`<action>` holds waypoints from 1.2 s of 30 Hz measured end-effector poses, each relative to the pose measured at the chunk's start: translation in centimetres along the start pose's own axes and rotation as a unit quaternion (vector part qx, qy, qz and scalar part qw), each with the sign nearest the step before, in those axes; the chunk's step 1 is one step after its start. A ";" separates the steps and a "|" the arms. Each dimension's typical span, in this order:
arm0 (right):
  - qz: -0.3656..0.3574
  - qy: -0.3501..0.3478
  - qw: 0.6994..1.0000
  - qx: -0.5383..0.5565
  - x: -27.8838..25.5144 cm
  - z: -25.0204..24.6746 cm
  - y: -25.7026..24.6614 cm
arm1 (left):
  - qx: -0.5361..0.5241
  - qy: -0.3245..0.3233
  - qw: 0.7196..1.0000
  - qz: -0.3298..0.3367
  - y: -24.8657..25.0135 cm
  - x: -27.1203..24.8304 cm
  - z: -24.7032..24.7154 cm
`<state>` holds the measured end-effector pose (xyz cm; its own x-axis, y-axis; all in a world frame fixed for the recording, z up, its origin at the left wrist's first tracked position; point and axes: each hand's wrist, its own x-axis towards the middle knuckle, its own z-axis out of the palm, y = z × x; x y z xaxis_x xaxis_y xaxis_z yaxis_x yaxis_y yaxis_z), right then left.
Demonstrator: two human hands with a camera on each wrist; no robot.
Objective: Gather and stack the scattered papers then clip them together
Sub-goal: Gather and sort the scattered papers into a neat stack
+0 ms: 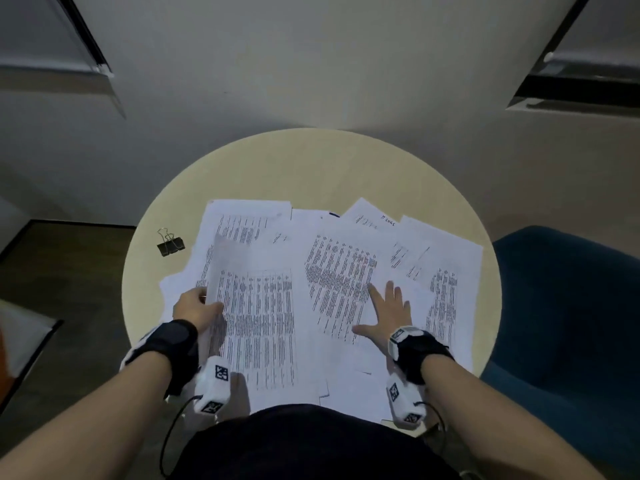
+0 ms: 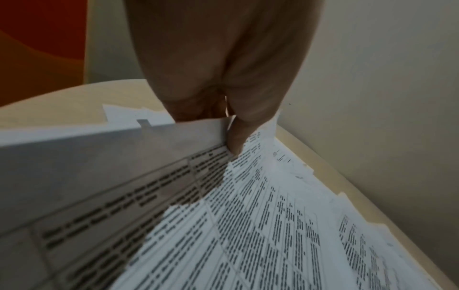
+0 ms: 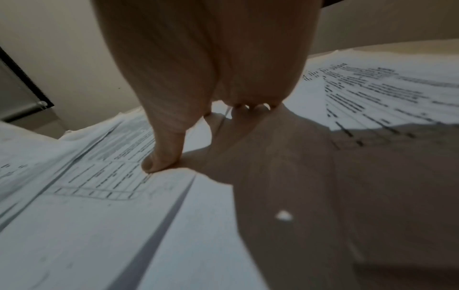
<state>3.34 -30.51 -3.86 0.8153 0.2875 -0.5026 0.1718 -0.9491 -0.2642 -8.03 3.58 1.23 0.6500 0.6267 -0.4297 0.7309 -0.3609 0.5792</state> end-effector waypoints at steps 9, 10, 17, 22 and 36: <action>0.101 0.108 0.922 0.359 -0.7 -1.9 0.7 | 0.073 -0.075 0.994 -0.029 0.0 0.0 2.2; 0.111 0.105 0.913 0.377 -0.7 -1.8 1.1 | 0.087 -0.064 0.994 -0.026 0.1 -0.1 2.5; 0.205 0.110 0.930 0.283 -2.9 -2.3 4.6 | 0.083 0.029 0.994 -0.058 -0.1 0.1 2.0; 0.227 0.083 0.944 0.225 -4.7 -1.9 3.8 | 0.103 0.004 0.994 -0.049 -0.6 -1.2 2.4; 0.216 0.312 0.789 0.483 -6.4 -4.5 4.0 | 0.076 0.005 0.997 -0.013 -2.4 -3.8 2.3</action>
<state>1.29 -36.73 2.01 0.8475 -0.4419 -0.2940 -0.4531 -0.3138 -0.8344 -11.78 0.54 -0.13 0.6292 0.6435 -0.4360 0.7709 -0.4451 0.4556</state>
